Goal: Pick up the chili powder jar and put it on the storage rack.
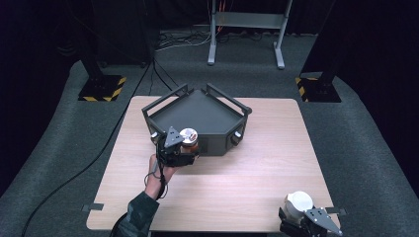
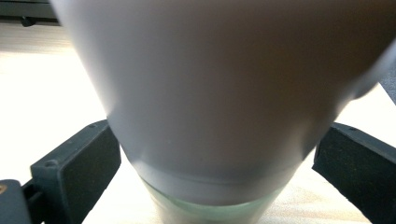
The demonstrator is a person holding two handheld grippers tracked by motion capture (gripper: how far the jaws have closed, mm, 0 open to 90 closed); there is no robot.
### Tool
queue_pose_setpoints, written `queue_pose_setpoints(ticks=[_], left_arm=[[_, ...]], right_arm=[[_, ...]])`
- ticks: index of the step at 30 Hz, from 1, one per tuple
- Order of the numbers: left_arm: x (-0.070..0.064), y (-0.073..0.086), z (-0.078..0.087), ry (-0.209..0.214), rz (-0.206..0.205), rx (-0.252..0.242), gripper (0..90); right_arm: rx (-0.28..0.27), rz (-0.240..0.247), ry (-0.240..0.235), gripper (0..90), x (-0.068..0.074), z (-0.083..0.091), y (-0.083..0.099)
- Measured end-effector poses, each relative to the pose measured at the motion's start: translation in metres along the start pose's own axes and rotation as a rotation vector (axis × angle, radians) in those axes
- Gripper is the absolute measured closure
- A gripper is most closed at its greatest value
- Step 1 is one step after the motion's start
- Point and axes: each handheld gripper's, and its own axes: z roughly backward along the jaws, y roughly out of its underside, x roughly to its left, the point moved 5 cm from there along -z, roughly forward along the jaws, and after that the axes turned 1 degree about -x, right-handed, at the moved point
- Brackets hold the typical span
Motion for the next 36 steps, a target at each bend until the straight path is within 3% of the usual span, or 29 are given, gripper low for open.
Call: queue_pose_setpoints(ticks=[36], left_arm=[[0.015, -0.022, 0.001, 0.013, -0.003, 0.006, 31.7]], right_arm=[[0.0, -0.001, -0.005, 0.0, -0.001, 0.0, -0.002]])
